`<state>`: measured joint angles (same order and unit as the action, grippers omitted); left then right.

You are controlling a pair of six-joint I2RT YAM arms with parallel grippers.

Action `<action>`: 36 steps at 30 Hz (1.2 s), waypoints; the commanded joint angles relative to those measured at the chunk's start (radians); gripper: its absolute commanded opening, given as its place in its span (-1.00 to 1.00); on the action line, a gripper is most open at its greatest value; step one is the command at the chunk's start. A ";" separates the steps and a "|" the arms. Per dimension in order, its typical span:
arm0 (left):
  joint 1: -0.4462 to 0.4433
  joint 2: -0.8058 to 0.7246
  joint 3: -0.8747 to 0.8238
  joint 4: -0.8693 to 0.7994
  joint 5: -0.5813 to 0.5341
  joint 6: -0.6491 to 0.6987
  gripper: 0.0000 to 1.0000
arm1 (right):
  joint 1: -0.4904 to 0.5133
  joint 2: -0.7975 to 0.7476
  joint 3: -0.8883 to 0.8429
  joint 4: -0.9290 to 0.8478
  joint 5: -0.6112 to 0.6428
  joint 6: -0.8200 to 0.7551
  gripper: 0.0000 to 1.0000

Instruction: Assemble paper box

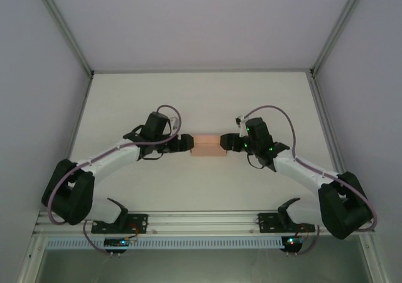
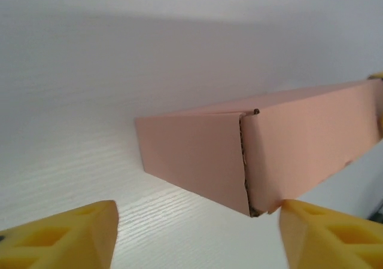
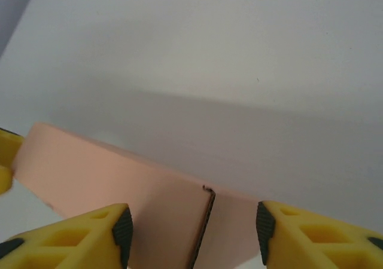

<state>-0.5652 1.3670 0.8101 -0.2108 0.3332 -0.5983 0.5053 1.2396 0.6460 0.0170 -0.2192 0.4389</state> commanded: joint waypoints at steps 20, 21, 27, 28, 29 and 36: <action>0.077 -0.284 0.055 -0.248 -0.544 0.146 0.99 | 0.135 0.214 0.496 -0.604 -0.025 -1.167 0.98; 0.084 -0.290 0.047 -0.248 -0.544 0.145 0.99 | 0.144 0.245 0.514 -0.613 0.010 -1.180 0.98; 0.105 -0.298 0.025 -0.266 -0.562 0.144 0.99 | 0.190 0.394 0.581 -0.614 0.193 -1.233 0.98; 0.107 -0.297 0.022 -0.268 -0.563 0.145 0.99 | 0.198 0.410 0.583 -0.607 0.212 -1.235 0.98; 0.109 -0.297 0.018 -0.268 -0.563 0.143 0.99 | 0.205 0.422 0.583 -0.597 0.227 -1.236 0.93; 0.119 -0.298 -0.008 -0.271 -0.565 0.130 0.99 | 0.262 0.476 0.552 -0.470 0.397 -1.234 0.71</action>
<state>-0.4534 1.0870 0.8047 -0.4561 -0.2104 -0.4610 0.7429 1.6974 1.1908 -0.5114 0.0586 -0.7750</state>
